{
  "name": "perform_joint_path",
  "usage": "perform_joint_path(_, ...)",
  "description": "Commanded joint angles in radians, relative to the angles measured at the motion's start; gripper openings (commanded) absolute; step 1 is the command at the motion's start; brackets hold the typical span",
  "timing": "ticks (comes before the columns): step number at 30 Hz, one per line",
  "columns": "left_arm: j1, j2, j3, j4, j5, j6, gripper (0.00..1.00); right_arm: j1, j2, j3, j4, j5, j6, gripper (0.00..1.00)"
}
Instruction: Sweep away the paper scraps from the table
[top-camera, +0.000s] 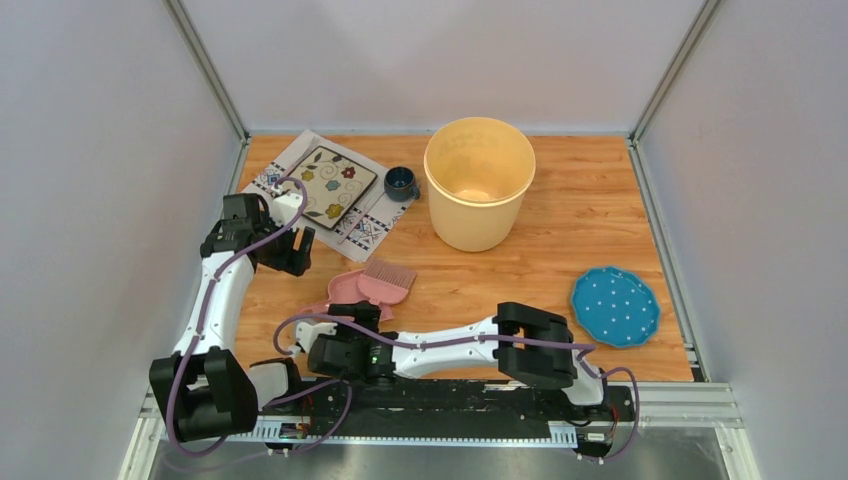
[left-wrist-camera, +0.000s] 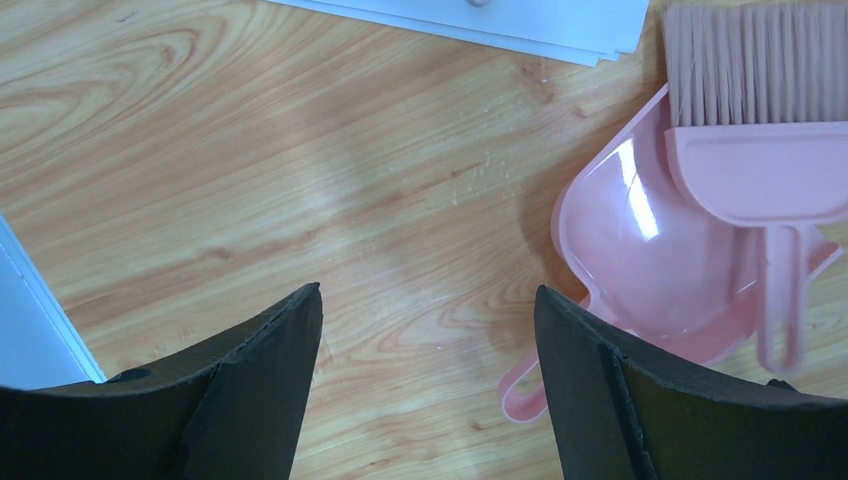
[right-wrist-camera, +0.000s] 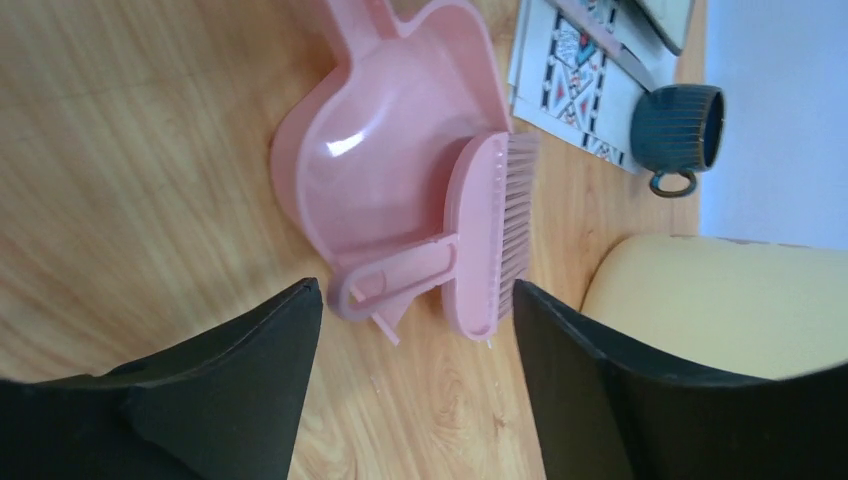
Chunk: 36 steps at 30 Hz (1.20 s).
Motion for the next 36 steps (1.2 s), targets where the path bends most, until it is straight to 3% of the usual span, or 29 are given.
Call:
perform_joint_path(1, 0.01, 0.009, 0.001, 0.011, 0.018, 0.01, 0.84, 0.011, -0.046, 0.029, -0.055, -0.132, 0.061, 0.76)
perform_joint_path(8, 0.01, 0.016, 0.005, 0.006, 0.024, 0.012, 0.85, 0.01, -0.144, 0.07, -0.188, -0.421, 0.082, 0.78)
perform_joint_path(11, 0.009, 0.017, 0.005, 0.006, 0.024, 0.013, 0.85, 0.004, -0.189, 0.098, -0.274, -0.629, 0.064, 0.78)
perform_joint_path(15, 0.01, 0.019, 0.004, 0.006, 0.029, 0.013, 0.85, -0.07, -0.25, 0.099, -0.346, -1.061, 0.047, 0.77)
perform_joint_path(18, 0.009, 0.02, 0.004, 0.005, 0.029, 0.013, 0.85, -0.134, -0.281, 0.09, -0.4, -1.256, 0.033, 0.77)
perform_joint_path(24, 0.009, 0.019, 0.004, 0.0, 0.029, 0.021, 0.85, -0.258, -0.319, 0.047, -0.533, -1.436, 0.019, 0.77)
perform_joint_path(36, 0.01, 0.023, 0.005, -0.004, 0.037, 0.027, 0.86, -0.516, -0.488, -0.227, -0.52, -1.544, 0.136, 0.79)
